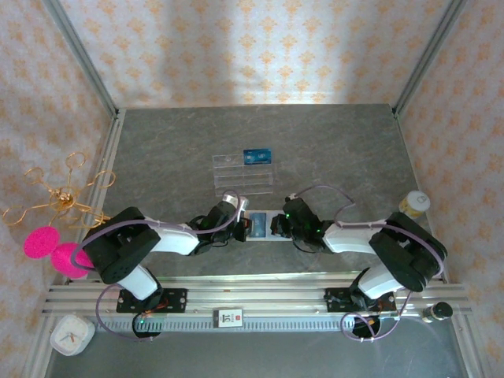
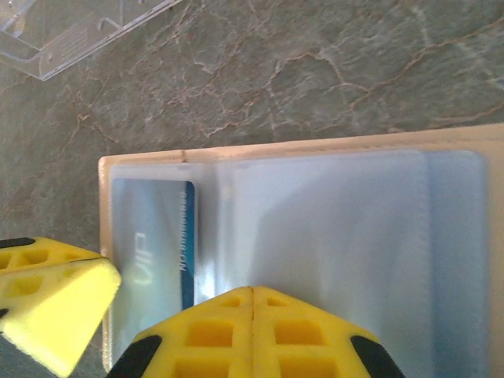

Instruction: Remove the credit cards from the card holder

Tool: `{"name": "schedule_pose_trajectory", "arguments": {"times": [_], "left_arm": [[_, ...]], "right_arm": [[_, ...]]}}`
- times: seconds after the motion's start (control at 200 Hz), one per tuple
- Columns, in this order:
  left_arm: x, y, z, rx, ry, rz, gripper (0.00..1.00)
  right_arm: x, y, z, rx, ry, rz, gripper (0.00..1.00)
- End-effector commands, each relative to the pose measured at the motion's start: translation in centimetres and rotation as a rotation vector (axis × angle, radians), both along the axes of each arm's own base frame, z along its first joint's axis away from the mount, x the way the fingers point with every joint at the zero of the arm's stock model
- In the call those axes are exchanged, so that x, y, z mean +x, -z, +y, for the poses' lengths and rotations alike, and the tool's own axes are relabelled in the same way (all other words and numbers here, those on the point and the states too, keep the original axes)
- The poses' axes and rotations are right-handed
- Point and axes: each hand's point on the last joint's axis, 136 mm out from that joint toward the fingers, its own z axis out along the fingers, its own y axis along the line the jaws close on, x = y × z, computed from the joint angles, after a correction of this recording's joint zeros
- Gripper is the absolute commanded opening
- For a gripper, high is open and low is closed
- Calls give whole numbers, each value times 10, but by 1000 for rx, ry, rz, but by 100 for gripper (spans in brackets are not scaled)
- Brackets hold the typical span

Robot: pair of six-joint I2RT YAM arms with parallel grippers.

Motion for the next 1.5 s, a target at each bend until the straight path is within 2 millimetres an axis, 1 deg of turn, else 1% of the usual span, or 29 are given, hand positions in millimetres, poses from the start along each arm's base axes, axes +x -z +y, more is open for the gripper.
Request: {"name": "schedule_pose_trajectory", "arguments": {"times": [0.0,0.035,0.095,0.14,0.225,0.335,0.465,0.631,0.711,0.836,0.956,1.146,1.186,1.241,1.306,1.341,1.497], "left_arm": [[-15,23,16,62,5,75,0],[-15,21,14,56,10,71,0],[-14,21,14,60,5,69,0],[-14,24,16,70,4,72,0],[-15,29,18,81,-2,81,0],[-18,31,20,69,-6,88,0],[-19,32,20,57,-8,92,0],[-19,31,18,51,-2,89,0],[-18,30,17,51,1,87,0],[-17,29,16,50,5,85,0],[-17,30,16,50,7,85,0],[-18,30,13,50,24,87,0],[-19,31,14,52,25,88,0],[-19,31,15,60,24,89,0],[-19,31,16,64,20,87,0],[-18,32,18,65,16,89,0],[-19,34,20,45,10,104,0]], "right_arm": [[2,-3,-5,-10,18,-21,0],[2,-10,1,18,-9,-39,1],[2,-23,10,65,-46,-70,13],[3,-30,14,76,-66,-80,20],[4,-30,20,65,-93,-71,21],[6,-24,25,61,-110,-47,19],[11,-13,22,47,-93,-18,16],[14,-10,26,35,-101,-15,16],[13,-10,29,47,-114,-9,17],[13,-8,30,44,-116,-1,17],[12,1,27,22,-108,19,16],[4,16,31,-22,-140,48,20],[2,20,29,-46,-139,51,20],[1,24,26,-74,-133,53,15],[2,29,16,-115,-105,52,4],[3,29,11,-128,-85,45,0],[8,21,-6,-131,-7,14,0]]}}
